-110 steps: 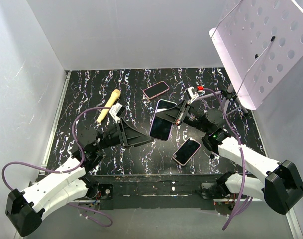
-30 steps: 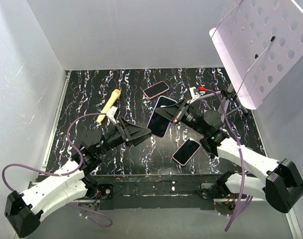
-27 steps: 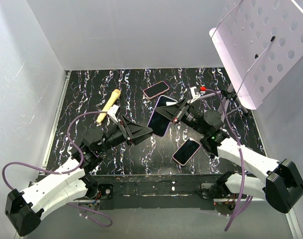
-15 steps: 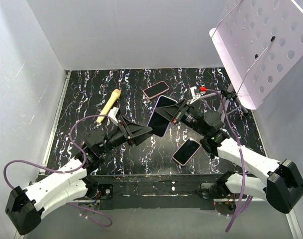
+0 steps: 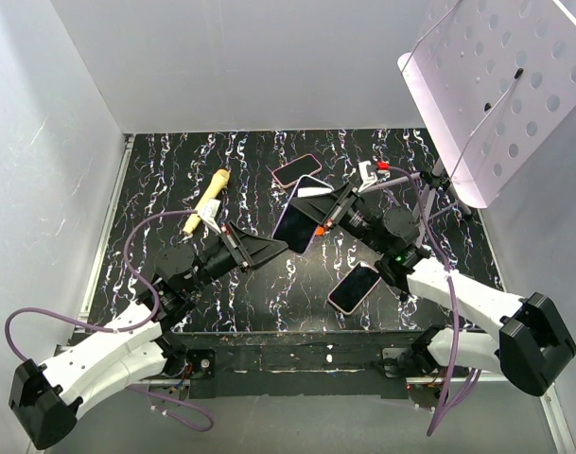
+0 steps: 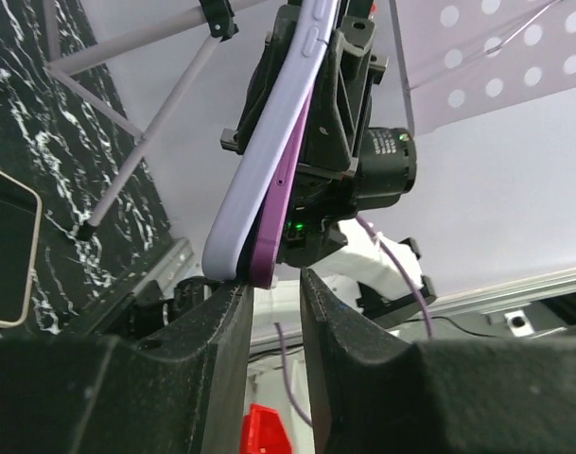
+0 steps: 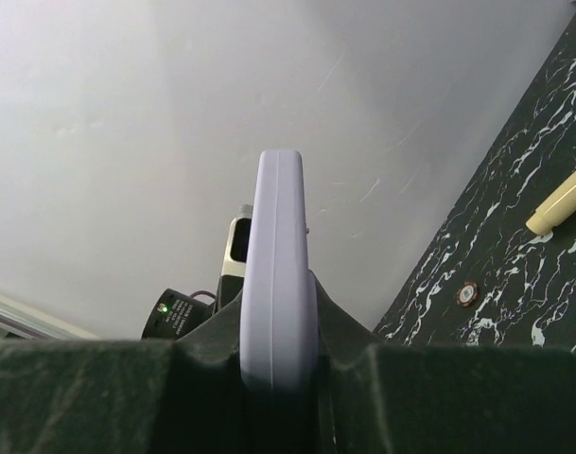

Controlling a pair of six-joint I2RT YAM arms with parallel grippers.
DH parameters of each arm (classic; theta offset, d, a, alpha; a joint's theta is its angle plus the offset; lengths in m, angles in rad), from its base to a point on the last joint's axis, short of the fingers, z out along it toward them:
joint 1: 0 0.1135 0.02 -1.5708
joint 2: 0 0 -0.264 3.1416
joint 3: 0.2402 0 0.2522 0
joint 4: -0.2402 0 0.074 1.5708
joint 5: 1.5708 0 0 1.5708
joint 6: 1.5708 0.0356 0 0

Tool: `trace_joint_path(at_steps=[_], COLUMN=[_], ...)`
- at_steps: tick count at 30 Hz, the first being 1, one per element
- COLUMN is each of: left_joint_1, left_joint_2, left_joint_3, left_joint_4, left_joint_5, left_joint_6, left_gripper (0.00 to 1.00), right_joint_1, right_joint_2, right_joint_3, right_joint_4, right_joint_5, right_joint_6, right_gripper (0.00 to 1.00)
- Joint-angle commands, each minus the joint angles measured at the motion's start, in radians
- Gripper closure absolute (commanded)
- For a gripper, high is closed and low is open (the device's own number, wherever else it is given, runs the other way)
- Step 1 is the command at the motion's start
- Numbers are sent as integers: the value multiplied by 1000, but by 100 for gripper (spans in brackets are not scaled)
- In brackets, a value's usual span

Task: Take the phone out of the phone case
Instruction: Remove the phone case from the phone.

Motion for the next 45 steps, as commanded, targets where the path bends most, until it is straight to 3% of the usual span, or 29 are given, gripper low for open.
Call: trace_joint_path(at_steps=[1, 6, 8, 11, 17, 20, 21, 22, 24, 27, 31, 36, 40, 45], left_joint_1=[19, 19, 19, 19, 21, 28, 35, 42, 57, 99, 194, 228, 228, 228], left_joint_2=[-17, 29, 25, 35, 158, 202, 198, 184, 149, 107, 84, 49, 25, -5], left_joint_3=[119, 260, 245, 196, 227, 245, 239, 231, 214, 230, 247, 208, 184, 164], left_joint_4=[6, -212, -190, -59, 57, 91, 85, 81, 59, -66, -228, -179, -147, -139], left_joint_5=[-145, -68, -77, -88, 25, 94, 97, 88, 55, 19, 50, 58, 44, 27], left_joint_6=[175, 319, 297, 189, 71, 71, 65, 66, 71, 42, -75, -161, -197, -213], left_gripper=[76, 74, 68, 67, 78, 100, 100, 100, 100, 100, 100, 100, 100, 100], right_joint_1=[79, 78, 78, 79, 82, 81, 78, 67, 47, 13, -4, -4, 0, 7], right_joint_2=[36, 79, 79, 71, 68, 65, 57, 51, 34, -12, -58, -75, -41, -6], right_joint_3=[61, 119, 133, 128, 165, 208, 222, 233, 249, 230, 185, 98, 76, 130], right_joint_4=[-127, -176, -221, -227, -332, -452, -506, -547, -606, -630, -562, -379, -310, -264], right_joint_5=[-313, -433, -451, -450, -459, -487, -487, -487, -505, -504, -494, -459, -403, -366], right_joint_6=[45, 51, 26, 8, -61, -125, -152, -172, -205, -230, -222, -138, -95, -90], right_gripper=[99, 99, 99, 99, 99, 99, 99, 96, 77, 39, 22, 21, 36, 41])
